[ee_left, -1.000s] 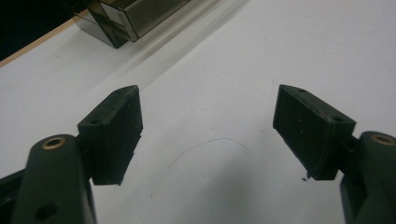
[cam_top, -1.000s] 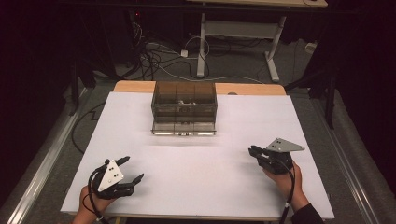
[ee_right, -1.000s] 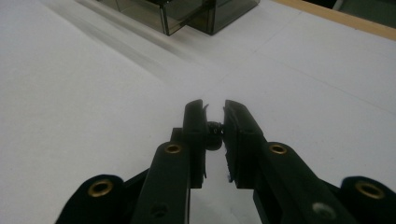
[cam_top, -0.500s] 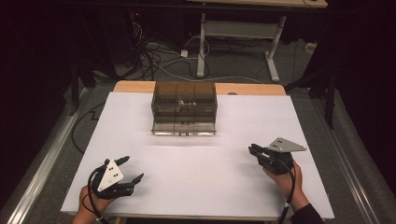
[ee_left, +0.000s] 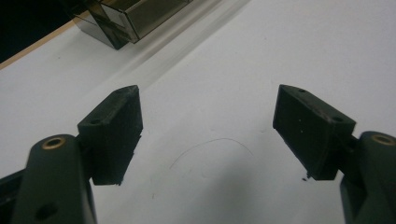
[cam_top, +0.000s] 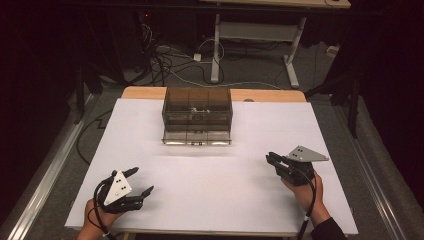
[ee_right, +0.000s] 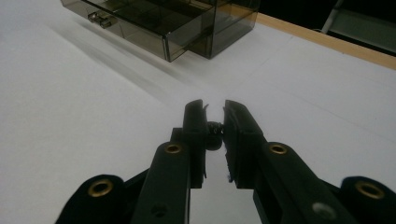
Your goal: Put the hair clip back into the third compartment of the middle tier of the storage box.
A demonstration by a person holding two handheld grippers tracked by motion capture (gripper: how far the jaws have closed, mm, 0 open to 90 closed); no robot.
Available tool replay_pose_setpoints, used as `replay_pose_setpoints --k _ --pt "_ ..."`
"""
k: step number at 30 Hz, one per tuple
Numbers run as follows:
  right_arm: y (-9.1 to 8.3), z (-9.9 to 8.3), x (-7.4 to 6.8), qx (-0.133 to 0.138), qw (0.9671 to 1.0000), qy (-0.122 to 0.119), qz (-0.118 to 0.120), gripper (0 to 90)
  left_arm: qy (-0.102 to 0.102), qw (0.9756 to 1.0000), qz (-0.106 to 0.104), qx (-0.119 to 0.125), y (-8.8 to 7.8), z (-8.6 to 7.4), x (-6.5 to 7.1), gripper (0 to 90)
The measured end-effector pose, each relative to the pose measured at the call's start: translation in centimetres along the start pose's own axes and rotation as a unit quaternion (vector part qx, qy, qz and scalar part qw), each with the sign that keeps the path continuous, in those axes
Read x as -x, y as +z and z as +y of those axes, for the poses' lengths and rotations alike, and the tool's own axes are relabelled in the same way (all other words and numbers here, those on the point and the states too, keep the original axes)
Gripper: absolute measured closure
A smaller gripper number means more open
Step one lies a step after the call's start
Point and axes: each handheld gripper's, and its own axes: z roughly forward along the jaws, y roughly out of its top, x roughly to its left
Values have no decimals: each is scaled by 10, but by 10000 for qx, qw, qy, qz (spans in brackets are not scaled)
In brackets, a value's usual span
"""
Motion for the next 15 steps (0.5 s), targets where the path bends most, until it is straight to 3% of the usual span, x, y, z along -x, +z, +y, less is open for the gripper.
replay_pose_setpoints --k 15 --pt "4 17 -2 218 9998 -16 29 796 -8 10000 -54 -6 1 0 1 230"
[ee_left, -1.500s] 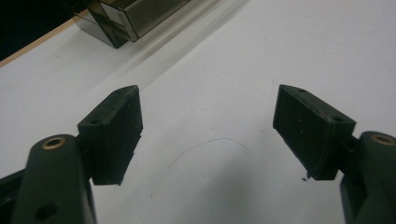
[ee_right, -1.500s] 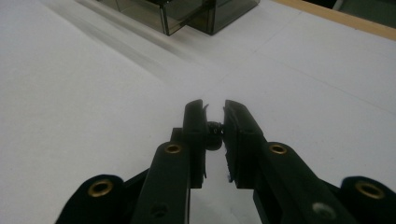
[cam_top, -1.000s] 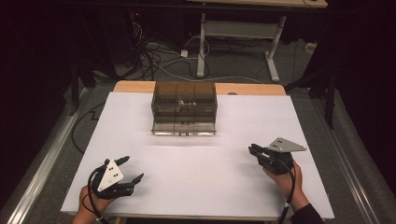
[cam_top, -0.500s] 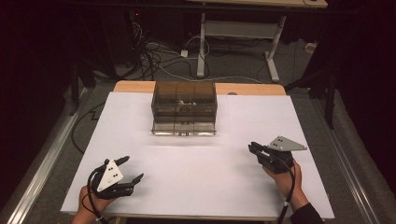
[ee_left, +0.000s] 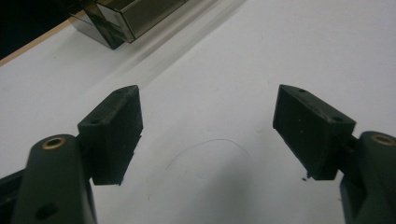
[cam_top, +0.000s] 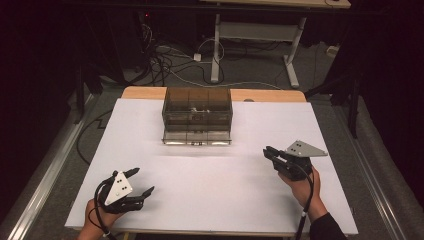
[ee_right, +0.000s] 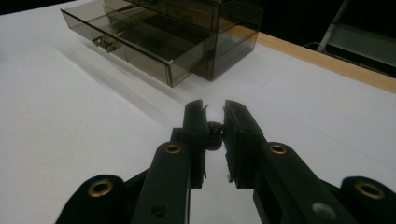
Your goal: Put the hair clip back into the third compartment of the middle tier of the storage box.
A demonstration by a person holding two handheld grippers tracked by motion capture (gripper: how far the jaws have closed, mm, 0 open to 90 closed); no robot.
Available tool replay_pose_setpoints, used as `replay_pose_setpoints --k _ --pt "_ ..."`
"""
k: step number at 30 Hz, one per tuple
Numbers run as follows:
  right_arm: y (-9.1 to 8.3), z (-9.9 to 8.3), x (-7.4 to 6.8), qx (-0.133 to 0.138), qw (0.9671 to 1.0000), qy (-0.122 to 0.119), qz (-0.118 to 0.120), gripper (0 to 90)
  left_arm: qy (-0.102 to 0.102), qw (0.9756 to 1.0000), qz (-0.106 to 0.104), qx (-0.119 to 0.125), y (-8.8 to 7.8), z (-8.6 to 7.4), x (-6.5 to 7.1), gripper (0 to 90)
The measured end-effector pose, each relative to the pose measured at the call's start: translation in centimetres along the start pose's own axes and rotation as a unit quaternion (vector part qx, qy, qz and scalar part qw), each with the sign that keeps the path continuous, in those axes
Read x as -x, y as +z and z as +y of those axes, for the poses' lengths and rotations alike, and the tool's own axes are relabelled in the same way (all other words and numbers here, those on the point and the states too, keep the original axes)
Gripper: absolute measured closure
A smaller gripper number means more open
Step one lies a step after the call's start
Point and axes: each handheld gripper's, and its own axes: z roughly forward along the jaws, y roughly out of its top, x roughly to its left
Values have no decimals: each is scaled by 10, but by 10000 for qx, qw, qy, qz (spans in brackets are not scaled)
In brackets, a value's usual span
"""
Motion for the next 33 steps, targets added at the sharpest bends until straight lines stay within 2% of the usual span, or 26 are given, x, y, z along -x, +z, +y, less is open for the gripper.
replay_pose_setpoints --k 9,12,18,22,30,31,33 --pt "19 14 -6 90 9999 -35 101 796 -17 10000 -36 -1 1 -1 0 229" --pt "26 20 -12 92 9998 -99 146 796 41 10000 -16 18 1 0 -1 230" --pt "39 34 -20 117 9993 -261 253 796 -13 10000 -44 -22 1 0 0 229" --pt "48 44 -25 131 9989 -276 358 796 -19 10000 -59 -19 1 0 0 230" --pt "59 56 -31 176 9982 -340 471 795 0 10000 -66 -44 2 -1 -1 230" --pt "61 58 -33 169 9982 -339 470 796 69 10000 -46 -40 2 0 -1 230" --pt "65 62 -35 170 9979 -368 500 795 39 9999 -81 -72 2 -1 0 230"
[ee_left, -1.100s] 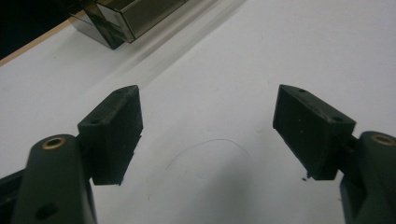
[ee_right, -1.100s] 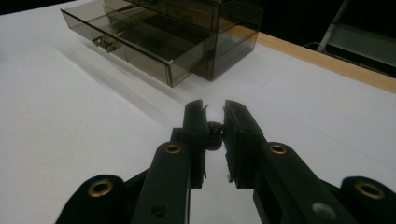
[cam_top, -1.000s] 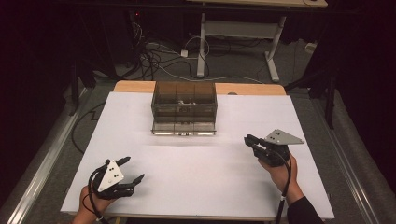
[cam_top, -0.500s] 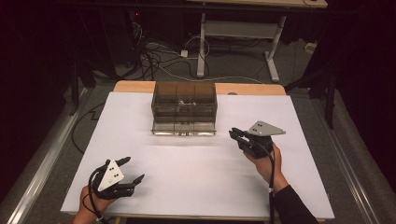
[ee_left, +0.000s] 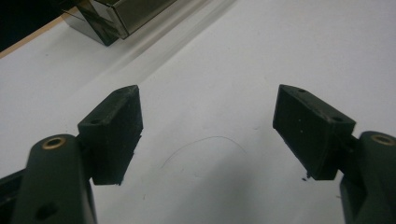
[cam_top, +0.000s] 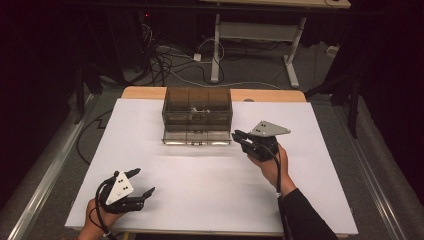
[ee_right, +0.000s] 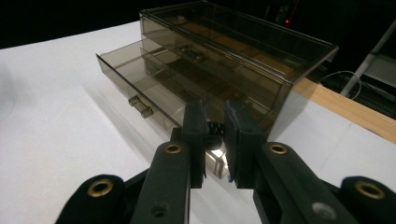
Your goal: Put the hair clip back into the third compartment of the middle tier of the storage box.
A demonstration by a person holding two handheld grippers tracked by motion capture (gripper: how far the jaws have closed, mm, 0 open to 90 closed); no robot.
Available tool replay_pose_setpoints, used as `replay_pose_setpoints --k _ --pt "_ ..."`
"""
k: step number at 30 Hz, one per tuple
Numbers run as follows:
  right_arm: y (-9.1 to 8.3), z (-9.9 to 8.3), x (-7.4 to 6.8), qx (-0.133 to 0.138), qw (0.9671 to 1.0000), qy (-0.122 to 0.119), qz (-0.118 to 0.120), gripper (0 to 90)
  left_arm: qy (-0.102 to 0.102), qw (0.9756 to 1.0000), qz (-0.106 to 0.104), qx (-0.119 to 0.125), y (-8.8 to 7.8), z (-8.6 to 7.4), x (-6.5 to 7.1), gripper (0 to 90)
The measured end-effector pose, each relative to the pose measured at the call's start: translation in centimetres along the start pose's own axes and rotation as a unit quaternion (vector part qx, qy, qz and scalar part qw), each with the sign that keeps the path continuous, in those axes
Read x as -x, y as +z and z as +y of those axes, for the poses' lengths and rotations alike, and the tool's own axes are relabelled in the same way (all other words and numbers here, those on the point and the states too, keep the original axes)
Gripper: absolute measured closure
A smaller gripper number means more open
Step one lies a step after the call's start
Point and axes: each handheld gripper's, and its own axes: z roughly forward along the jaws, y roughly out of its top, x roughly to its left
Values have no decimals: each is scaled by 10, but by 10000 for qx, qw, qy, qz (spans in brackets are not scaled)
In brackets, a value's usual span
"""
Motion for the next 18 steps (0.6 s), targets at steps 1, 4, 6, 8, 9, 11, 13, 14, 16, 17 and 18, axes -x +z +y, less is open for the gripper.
replay_pose_setpoints --k 1,4,6,8,9,11,13,14,16,17,18 --pt "3 2 -1 -13 10000 -7 15 796 -3 10000 4 2 0 0 0 230" --pt "12 5 -4 -65 9999 -42 67 795 -1 10000 13 19 -1 0 0 230" --pt "17 7 -5 -107 9999 -56 87 796 -12 10000 14 15 -1 -1 0 230" --pt "22 8 -6 -132 9999 -50 101 796 -18 10000 15 19 -1 -1 -1 230" --pt "24 9 -7 -150 9998 -26 103 796 -16 10000 13 22 -1 -1 -1 230" --pt "29 9 -7 -167 9998 -62 100 795 12 10000 9 18 -1 -1 0 230" --pt "33 9 -8 -199 9997 -102 86 796 34 10000 0 12 -1 0 1 231" --pt "36 9 -8 -213 9997 -135 41 796 35 10000 -5 9 -1 0 1 233" --pt "40 8 -7 -240 9996 -92 82 796 43 10000 -11 1 -1 0 1 234" --pt "43 8 -7 -253 9996 -93 73 796 42 10000 -12 3 -1 0 1 234" --pt "45 7 -7 -270 9996 -43 70 795 40 10000 -16 4 -1 -1 1 234"
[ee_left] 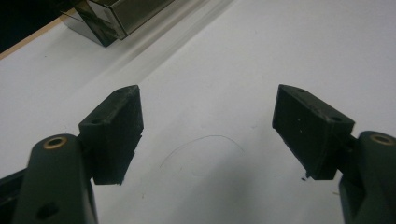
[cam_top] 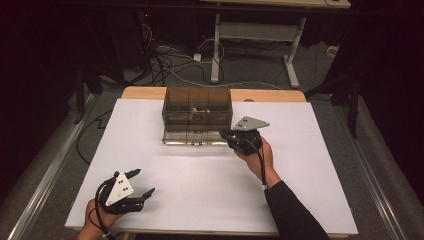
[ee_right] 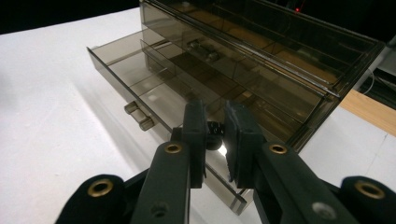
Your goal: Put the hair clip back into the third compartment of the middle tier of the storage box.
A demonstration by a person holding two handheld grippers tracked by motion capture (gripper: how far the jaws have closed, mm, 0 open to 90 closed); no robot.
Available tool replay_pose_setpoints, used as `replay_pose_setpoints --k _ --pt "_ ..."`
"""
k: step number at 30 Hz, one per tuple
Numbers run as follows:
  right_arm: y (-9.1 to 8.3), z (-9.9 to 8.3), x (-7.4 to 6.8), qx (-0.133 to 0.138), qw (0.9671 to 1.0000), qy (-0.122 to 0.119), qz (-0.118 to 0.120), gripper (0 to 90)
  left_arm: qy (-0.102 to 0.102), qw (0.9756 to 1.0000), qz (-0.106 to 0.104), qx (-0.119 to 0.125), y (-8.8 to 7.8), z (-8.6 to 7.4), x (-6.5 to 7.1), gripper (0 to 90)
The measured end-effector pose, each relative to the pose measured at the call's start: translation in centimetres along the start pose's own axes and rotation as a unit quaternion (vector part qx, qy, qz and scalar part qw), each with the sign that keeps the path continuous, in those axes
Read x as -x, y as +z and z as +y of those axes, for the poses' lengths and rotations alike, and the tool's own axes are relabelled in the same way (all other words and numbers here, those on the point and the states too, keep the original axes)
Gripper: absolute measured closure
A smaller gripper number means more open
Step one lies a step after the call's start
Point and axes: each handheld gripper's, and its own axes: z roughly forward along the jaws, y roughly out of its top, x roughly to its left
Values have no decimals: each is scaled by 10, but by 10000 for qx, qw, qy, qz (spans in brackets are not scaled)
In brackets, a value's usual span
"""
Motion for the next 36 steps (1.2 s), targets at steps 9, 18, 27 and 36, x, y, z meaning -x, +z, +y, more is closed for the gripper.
replay_pose_setpoints --k 9,18,27,36 --pt "14 0 1 -116 9999 37 -26 795 19 10000 -33 -10 1 0 0 234" --pt "23 -2 2 -217 9997 22 -92 795 26 10000 -45 -20 1 -1 0 234" --pt "27 -5 5 -303 9993 81 -185 795 18 10000 -39 -40 1 -1 0 234" --pt "28 -5 4 -289 9989 138 -343 704 17 10000 -36 -42 1 -1 0 233"
